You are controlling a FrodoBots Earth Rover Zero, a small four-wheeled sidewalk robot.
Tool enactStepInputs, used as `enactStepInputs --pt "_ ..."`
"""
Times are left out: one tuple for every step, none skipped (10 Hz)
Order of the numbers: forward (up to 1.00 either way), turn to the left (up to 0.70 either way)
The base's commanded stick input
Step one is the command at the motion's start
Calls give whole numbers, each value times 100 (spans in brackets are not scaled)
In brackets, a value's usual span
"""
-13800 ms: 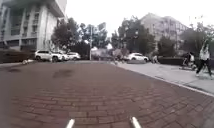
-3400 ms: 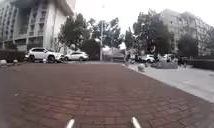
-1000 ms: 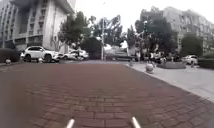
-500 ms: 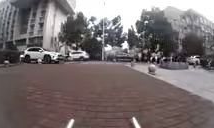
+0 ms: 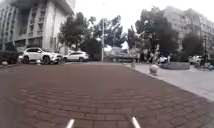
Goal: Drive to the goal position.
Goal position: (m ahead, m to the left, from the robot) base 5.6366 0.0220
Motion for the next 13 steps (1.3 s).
enactStepInputs --pt "58 0" --pt "58 0" --pt "58 0" --pt "58 0" --pt "58 0" --pt "58 0" --pt "58 0" --pt "58 0" --pt "58 0" --pt "58 0" --pt "58 0" --pt "58 0" --pt "58 0"
